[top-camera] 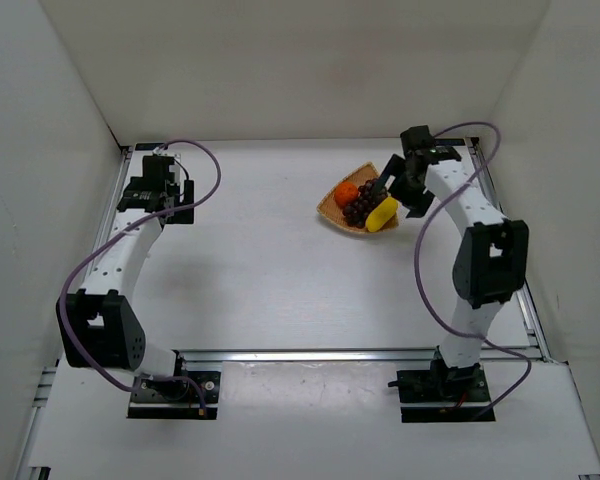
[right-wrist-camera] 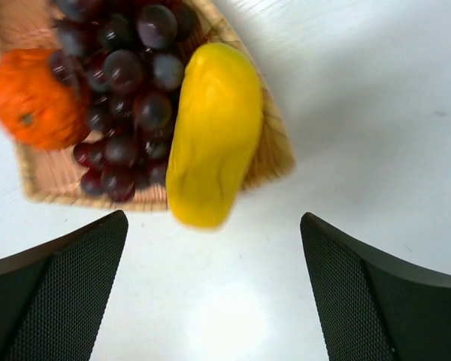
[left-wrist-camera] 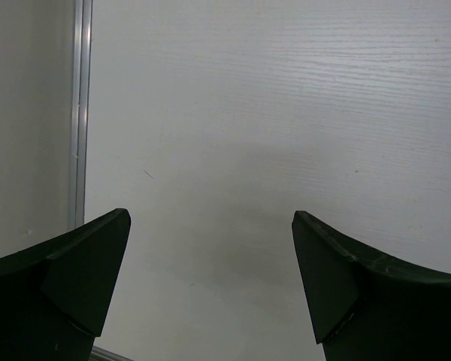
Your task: Place and organize the fake fruits in the fruit bowl
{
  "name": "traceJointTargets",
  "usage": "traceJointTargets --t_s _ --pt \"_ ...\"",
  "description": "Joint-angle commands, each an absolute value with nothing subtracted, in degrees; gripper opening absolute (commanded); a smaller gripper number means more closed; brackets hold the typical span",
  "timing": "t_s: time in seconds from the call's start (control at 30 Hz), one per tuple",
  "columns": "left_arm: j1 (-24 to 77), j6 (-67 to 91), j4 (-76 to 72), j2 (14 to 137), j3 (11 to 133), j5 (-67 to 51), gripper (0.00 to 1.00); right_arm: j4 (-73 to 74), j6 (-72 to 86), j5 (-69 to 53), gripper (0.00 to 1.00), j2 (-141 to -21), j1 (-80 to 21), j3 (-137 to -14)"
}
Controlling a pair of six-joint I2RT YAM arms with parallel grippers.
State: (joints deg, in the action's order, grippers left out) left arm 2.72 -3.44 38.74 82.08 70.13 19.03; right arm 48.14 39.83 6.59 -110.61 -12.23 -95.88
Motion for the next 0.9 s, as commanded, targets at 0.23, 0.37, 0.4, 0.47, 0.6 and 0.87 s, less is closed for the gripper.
traceJointTargets --t_s 0.23,0.37,0.4,0.47,0.6,0.87 --pt "-0.9 -2.8 38.6 74.5 68.5 21.0 1.00 50.4 30.1 16.3 1.00 -80.1 4.9 -77.8" --pt "-1.5 -2.3 39.1 72.3 66.0 21.5 1.00 50.4 28.5 14.2 1.00 -69.2 13.4 -67.0" --pt "-2.2 -2.3 39.1 71.7 65.5 20.9 1.00 49.5 28.5 14.2 1.00 -67.5 14.6 -64.6" --pt "-2.8 -1.7 39.6 70.7 64.6 18.9 1.00 48.1 29.0 14.2 1.00 -63.1 15.9 -58.3" --pt "-5.3 -1.1 40.3 67.8 63.2 15.0 1.00 48.1 33.0 19.8 1.00 -58.6 17.5 -50.8" --pt "-6.5 0.7 41.9 66.0 61.6 15.7 1.00 48.6 34.8 20.3 1.00 -51.7 20.2 -46.0"
